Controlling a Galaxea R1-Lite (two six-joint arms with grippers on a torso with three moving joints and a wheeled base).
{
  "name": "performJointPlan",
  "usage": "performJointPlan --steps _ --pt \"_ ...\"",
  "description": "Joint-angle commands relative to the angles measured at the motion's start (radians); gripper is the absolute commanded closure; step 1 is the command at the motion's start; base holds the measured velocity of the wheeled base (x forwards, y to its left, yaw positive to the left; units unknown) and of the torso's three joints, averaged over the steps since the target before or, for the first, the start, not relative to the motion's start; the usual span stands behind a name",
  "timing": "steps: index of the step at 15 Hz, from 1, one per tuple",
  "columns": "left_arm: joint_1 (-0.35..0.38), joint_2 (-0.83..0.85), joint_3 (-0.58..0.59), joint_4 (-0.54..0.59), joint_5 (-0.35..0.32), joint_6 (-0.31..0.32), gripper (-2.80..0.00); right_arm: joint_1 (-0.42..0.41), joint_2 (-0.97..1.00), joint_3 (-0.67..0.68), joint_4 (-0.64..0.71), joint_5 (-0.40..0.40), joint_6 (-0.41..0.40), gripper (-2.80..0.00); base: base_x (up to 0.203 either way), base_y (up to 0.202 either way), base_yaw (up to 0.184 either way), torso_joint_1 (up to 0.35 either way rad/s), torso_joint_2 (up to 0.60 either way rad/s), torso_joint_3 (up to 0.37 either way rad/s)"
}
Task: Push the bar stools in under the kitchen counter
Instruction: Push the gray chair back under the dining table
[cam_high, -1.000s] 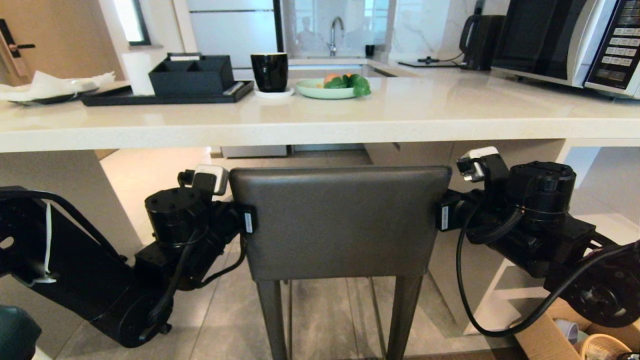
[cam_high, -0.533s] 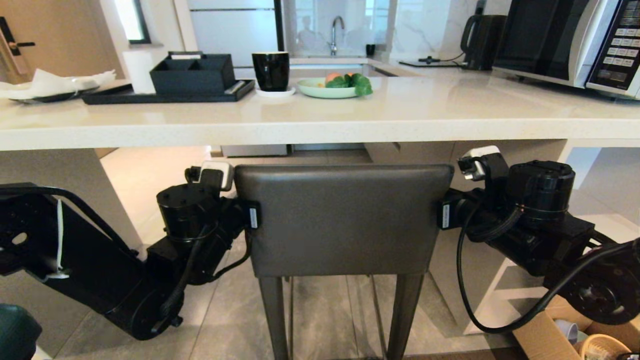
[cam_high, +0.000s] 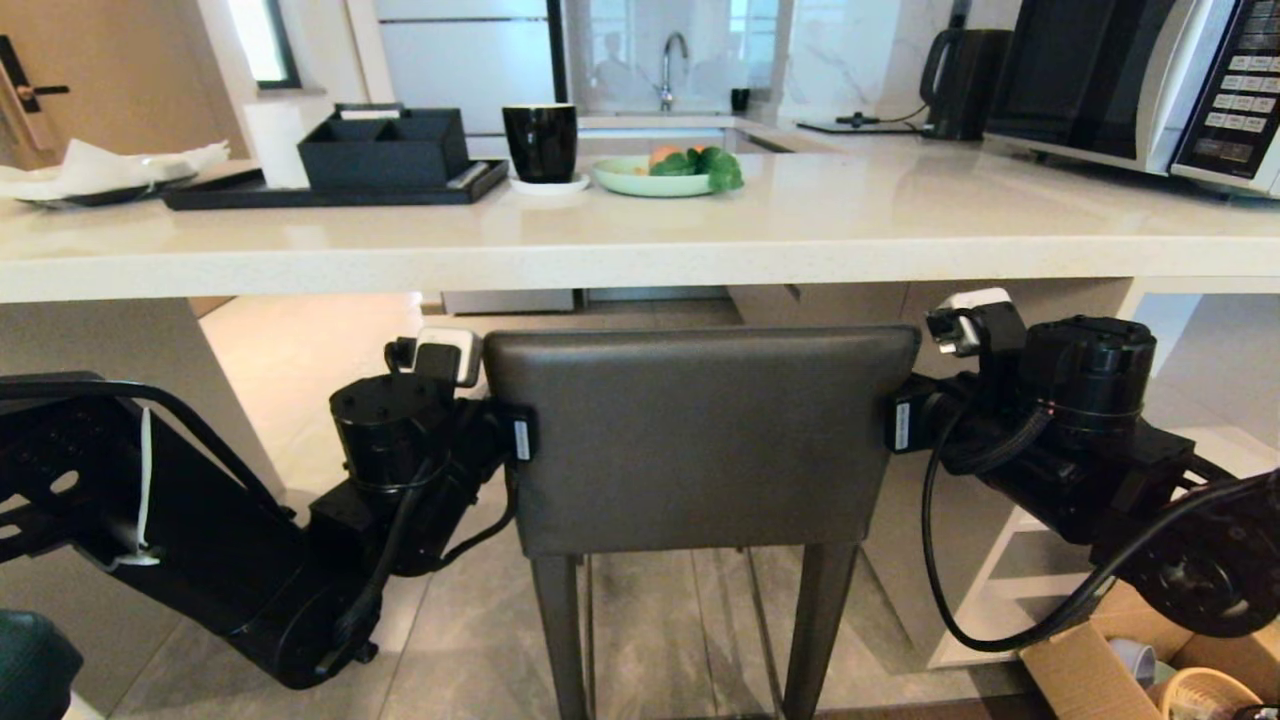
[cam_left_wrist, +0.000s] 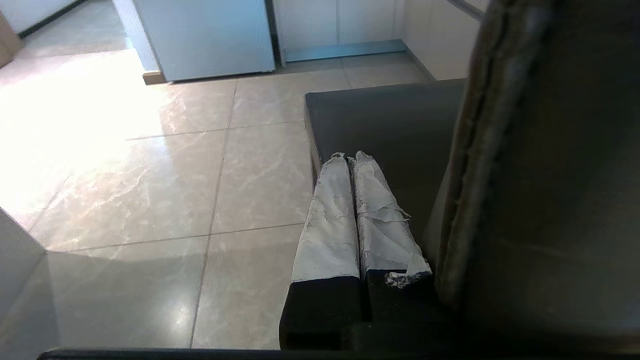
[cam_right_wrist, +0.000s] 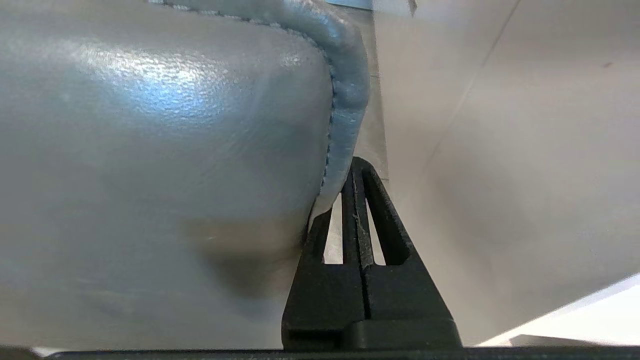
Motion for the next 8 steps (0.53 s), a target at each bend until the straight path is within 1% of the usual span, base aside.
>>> performJointPlan --steps 1,3,5,7,8 --pt "-0.085 -0.004 0.009 -0.001 0.002 0.001 0.00 -0.004 0.014 -0.016 -0.007 -0.006 -0.002 0.00 0.000 0.000 0.000 0.000 0.00 0.000" --pt "-0.072 -0.004 0.003 -0.001 0.004 0.001 0.00 -0.002 0.007 -0.002 -0.011 -0.007 -0.002 0.00 0.000 0.000 0.000 0.000 0.00 0.000" --pt "-0.033 -0.018 0.015 -0.002 0.005 -0.001 0.00 -0.004 -0.014 0.012 -0.011 -0.008 -0.002 0.00 0.000 0.000 0.000 0.000 0.00 0.000" --pt "0.009 -0.060 0.064 -0.002 0.031 -0.009 0.00 -0.014 -0.040 0.036 -0.014 -0.009 -0.001 0.00 0.000 0.000 0.000 0.000 0.00 0.000" --pt "0.018 -0.071 0.086 -0.002 0.041 -0.020 0.00 -0.014 -0.047 0.041 -0.014 -0.010 0.001 0.00 0.000 0.000 0.000 0.000 0.00 0.000"
